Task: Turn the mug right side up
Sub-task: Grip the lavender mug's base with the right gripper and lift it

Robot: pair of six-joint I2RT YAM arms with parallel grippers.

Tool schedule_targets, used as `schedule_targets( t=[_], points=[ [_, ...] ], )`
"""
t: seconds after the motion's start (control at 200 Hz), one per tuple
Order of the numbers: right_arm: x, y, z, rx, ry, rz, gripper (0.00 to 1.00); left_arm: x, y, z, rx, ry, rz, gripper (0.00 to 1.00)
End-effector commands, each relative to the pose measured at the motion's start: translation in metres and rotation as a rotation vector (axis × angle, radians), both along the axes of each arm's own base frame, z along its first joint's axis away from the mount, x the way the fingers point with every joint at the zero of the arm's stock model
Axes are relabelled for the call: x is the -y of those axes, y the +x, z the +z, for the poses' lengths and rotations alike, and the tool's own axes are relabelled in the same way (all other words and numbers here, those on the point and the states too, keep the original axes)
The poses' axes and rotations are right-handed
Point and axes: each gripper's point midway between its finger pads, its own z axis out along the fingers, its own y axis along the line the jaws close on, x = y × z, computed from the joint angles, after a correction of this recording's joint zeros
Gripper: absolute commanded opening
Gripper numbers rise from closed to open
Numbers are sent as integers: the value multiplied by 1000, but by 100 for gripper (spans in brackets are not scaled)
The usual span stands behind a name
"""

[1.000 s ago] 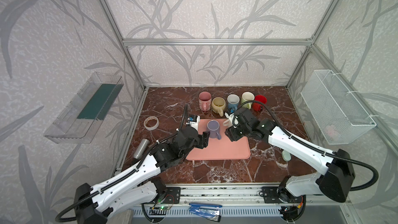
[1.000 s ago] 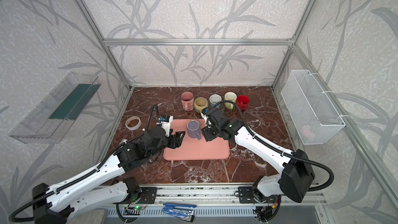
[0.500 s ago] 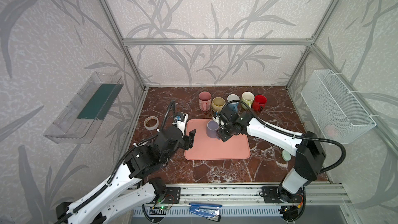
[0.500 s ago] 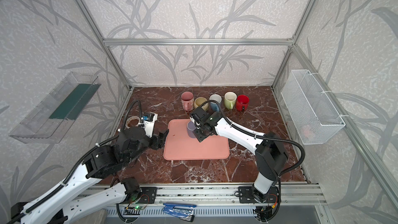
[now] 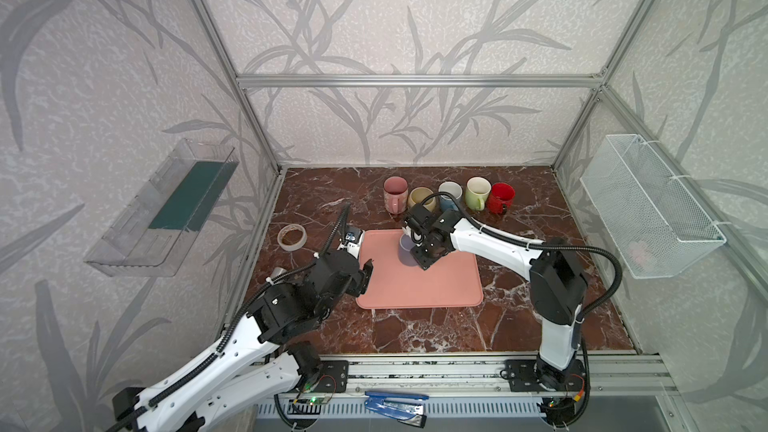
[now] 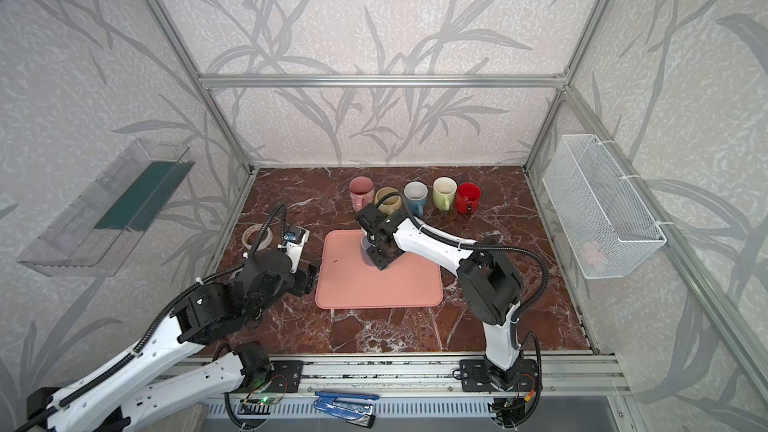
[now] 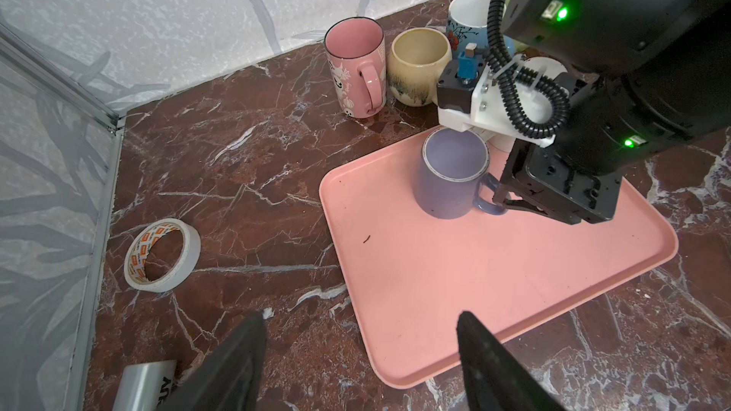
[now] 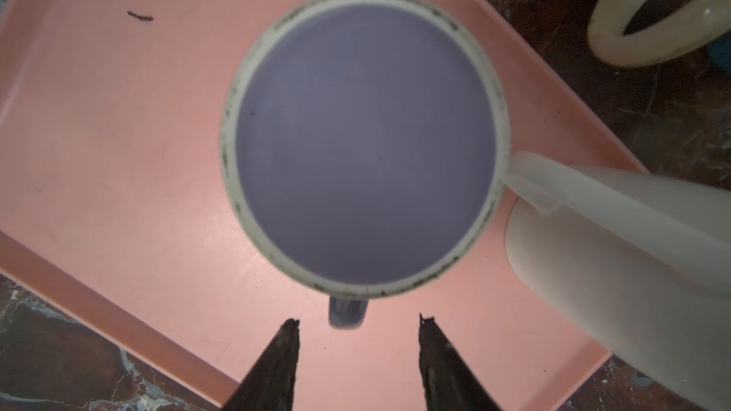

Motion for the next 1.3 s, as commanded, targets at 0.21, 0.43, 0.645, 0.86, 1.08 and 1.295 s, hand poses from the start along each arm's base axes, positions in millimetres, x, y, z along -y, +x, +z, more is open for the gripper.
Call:
schedule_targets(
  t=[0.21, 0.43, 0.645, 0.86, 1.08, 1.295],
  points=[
    [-9, 9, -9, -20, -47, -1, 40, -7, -2, -7, -10, 47, -7, 78],
    [-10, 11, -15, -27, -58, -2, 36, -6, -2, -9, -22, 33, -16, 92],
    [-10, 11, -17, -26, -57, -8, 31, -6, -1, -10, -32, 32, -15, 95],
    [-10, 10, -21, -36, -59, -8, 28, -6, 0, -11, -36, 28, -12, 95],
    [-10, 9, -22, -39, -58, -12, 31, -8, 0, -10, -31, 26, -5, 96],
    [-11, 11, -22, -36, -59, -12, 38, -8, -1, -9, -29, 20, -5, 96]
  ],
)
